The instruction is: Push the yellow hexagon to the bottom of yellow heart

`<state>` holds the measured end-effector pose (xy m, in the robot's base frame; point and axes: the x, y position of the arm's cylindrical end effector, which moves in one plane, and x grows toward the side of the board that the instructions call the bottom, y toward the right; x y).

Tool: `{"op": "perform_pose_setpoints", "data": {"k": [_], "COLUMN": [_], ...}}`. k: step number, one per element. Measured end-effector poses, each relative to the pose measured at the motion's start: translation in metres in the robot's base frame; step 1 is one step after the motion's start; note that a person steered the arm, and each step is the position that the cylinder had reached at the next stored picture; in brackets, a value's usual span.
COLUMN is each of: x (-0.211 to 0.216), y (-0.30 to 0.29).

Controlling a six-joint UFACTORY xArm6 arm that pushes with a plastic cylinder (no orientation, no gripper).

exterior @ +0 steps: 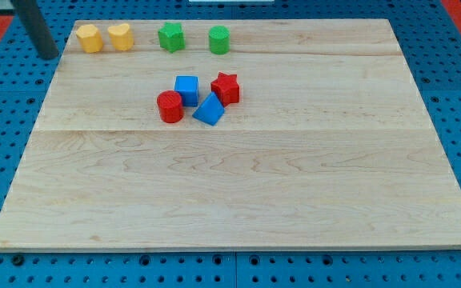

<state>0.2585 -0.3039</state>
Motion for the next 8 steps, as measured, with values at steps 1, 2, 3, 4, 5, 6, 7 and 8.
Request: {"op": "perform_pose_setpoints", "data": {"k": [1, 2, 3, 4, 5, 6, 7, 8], "x": [-0.032, -0.027, 0.012, 0.029, 0.0, -0.004, 0.006, 0.031], "y": [0.051, 0.111, 0.102, 0.107, 0.085, 0.143, 0.186, 0.171]}}
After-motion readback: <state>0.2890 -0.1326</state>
